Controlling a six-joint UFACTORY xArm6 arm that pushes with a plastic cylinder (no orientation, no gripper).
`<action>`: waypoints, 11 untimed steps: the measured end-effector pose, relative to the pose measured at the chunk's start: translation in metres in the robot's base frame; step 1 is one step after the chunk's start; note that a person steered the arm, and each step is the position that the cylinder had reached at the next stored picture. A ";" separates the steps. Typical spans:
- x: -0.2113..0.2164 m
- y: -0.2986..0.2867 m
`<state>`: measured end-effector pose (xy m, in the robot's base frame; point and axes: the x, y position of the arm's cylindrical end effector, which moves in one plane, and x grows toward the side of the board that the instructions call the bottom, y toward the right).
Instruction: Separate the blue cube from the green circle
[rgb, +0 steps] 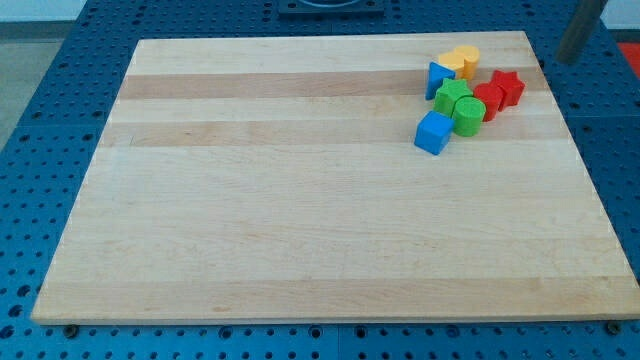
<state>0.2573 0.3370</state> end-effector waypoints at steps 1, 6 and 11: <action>0.008 0.000; 0.156 -0.134; 0.134 -0.215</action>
